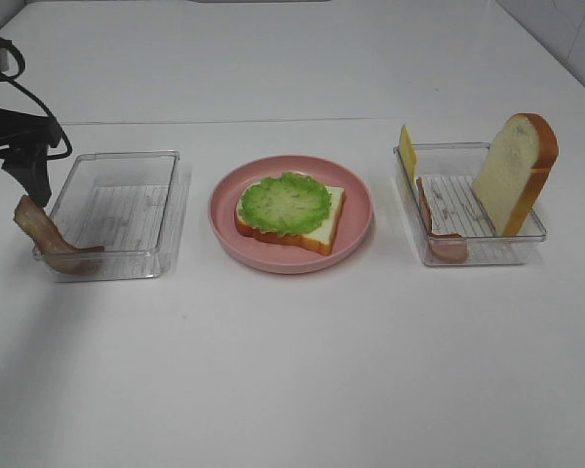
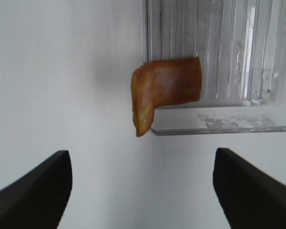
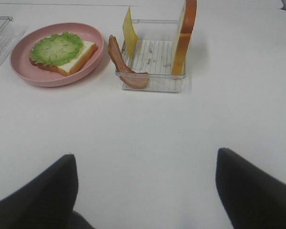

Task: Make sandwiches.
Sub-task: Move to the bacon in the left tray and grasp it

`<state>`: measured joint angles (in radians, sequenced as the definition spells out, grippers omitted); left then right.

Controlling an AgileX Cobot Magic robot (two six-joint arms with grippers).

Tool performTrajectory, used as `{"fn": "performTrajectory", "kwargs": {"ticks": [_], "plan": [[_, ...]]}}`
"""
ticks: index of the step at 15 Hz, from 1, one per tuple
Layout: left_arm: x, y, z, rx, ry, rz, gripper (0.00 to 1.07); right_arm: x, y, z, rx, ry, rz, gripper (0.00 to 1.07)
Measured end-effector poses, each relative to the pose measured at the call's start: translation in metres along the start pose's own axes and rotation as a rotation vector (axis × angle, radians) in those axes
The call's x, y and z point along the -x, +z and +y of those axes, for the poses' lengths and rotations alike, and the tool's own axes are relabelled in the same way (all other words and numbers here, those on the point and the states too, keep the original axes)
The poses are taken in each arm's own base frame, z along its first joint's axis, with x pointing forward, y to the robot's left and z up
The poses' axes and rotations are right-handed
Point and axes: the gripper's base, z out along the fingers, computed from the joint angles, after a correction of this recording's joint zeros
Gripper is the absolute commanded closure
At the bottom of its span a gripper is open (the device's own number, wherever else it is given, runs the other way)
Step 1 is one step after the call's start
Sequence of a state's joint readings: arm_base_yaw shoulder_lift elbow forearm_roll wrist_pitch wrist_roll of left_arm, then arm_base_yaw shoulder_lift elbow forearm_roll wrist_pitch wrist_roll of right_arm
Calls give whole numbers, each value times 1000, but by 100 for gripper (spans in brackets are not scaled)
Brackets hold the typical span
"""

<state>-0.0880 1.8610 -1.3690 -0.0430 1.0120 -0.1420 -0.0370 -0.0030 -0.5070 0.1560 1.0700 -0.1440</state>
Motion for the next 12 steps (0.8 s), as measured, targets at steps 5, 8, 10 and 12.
{"fn": "performTrajectory", "kwargs": {"ticks": [5, 8, 10, 12], "plan": [[10, 27, -2, -22, -19, -37, 39, 0, 0, 0, 0, 0, 0, 32], [13, 43, -3, -29, -30, -27, 42, 0, 0, 0, 0, 0, 0, 32], [18, 51, -3, -29, -28, -30, 44, 0, 0, 0, 0, 0, 0, 32], [23, 54, -4, -32, -29, -50, 52, 0, 0, 0, 0, 0, 0, 32]]}}
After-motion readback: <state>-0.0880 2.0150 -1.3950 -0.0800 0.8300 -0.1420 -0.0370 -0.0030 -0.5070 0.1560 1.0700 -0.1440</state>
